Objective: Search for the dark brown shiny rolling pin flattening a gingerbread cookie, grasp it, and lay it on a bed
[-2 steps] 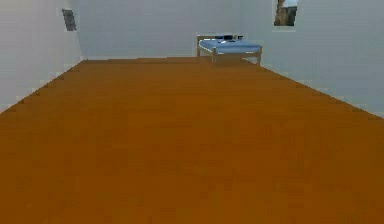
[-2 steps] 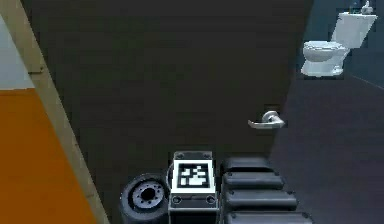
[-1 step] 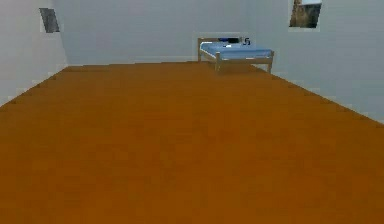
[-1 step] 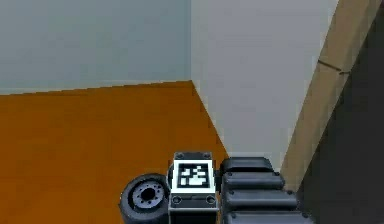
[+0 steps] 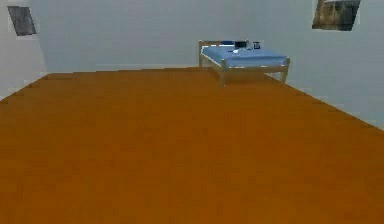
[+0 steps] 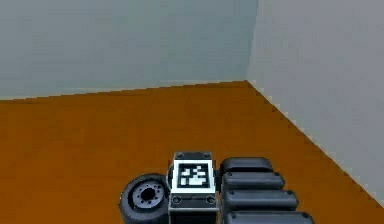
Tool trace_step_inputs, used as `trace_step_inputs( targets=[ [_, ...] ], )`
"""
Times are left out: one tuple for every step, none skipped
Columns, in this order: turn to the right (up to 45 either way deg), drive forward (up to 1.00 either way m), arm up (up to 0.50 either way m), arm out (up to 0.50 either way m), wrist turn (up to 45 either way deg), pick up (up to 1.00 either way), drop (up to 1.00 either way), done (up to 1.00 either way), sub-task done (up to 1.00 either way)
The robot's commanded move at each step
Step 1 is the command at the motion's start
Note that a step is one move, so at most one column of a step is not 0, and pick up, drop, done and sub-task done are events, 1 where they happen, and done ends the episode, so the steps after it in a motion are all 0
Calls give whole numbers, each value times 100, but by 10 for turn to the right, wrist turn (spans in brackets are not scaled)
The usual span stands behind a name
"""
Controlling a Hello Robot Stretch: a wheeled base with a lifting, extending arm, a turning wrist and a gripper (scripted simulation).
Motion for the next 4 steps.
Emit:
trace_step_inputs(
  targets=[
    [0, 100, 0, 0, 0, 0, 0, 0, 0],
    [0, 100, 0, 0, 0, 0, 0, 0, 0],
    [-30, 0, 0, 0, 0, 0, 0, 0, 0],
    [0, 100, 0, 0, 0, 0, 0, 0, 0]
  ],
)
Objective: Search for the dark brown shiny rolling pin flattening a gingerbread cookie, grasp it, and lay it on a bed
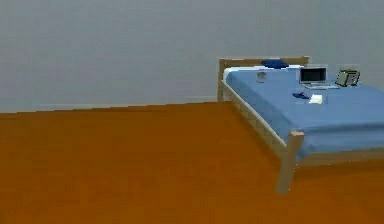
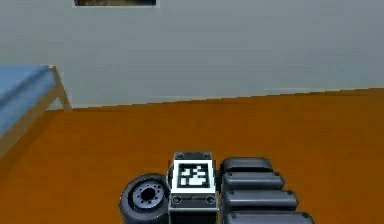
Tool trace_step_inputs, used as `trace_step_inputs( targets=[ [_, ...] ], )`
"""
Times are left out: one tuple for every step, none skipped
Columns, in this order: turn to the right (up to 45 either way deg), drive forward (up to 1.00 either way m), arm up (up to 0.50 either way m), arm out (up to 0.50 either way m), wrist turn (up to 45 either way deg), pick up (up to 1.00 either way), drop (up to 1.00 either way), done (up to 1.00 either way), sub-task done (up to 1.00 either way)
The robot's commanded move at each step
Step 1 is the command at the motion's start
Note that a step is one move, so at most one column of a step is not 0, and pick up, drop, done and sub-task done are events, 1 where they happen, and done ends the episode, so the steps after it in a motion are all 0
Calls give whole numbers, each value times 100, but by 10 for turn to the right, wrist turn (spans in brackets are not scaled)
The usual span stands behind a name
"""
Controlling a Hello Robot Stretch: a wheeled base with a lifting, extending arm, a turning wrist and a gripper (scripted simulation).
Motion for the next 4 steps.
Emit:
trace_step_inputs(
  targets=[
    [0, 100, 0, 0, 0, 0, 0, 0, 0],
    [0, 100, 0, 0, 0, 0, 0, 0, 0],
    [0, 35, 0, 0, 0, 0, 0, 0, 0],
    [450, 0, 0, 0, 0, 0, 0, 0, 0]
  ],
)
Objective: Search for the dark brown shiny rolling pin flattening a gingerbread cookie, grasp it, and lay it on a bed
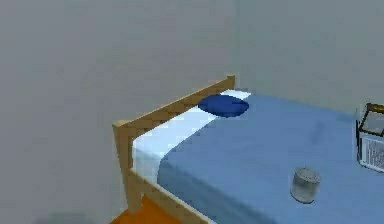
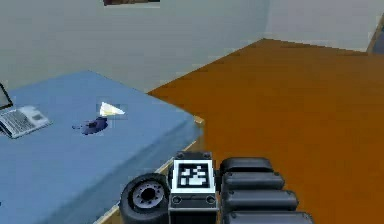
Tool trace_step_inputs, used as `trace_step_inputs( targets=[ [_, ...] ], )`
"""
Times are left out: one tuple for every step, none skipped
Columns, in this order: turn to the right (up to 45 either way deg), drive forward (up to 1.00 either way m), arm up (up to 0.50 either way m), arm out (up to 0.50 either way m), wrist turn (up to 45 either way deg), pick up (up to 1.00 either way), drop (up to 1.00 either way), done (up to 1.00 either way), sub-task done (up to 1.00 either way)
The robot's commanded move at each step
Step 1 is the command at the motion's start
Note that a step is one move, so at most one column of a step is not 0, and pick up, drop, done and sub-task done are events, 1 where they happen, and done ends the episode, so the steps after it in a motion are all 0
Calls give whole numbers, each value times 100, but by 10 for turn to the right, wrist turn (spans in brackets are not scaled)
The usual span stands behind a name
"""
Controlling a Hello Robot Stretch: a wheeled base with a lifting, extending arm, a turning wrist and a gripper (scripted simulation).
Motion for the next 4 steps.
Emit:
trace_step_inputs(
  targets=[
    [360, 0, 0, 0, 0, 0, 0, 0, 0],
    [0, 35, 0, 0, 0, 0, 0, 0, 0],
    [-450, 0, 0, 0, 0, 0, 0, 0, 0],
    [-450, 0, 0, 0, 0, 0, 0, 0, 0]
  ],
)
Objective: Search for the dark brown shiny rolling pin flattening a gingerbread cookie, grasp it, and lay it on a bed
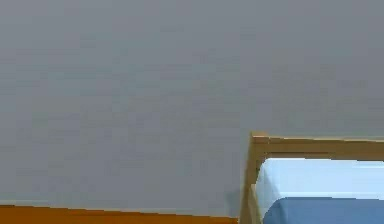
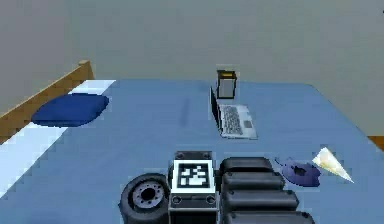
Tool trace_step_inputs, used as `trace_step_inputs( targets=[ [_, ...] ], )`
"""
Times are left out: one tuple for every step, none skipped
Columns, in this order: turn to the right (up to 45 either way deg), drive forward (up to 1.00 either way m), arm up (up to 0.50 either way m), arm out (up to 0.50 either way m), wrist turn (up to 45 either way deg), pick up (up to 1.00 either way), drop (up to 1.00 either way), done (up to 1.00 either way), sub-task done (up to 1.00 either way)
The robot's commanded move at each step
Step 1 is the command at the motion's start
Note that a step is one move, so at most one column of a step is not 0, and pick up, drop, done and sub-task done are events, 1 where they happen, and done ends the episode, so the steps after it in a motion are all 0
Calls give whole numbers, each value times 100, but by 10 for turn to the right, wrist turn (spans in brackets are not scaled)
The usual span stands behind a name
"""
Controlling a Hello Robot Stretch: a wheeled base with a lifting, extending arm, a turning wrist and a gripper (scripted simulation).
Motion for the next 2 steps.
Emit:
trace_step_inputs(
  targets=[
    [-450, 0, 0, 0, 0, 0, 0, 0, 0],
    [-390, 0, 0, 0, 0, 0, 0, 0, 0]
  ],
)
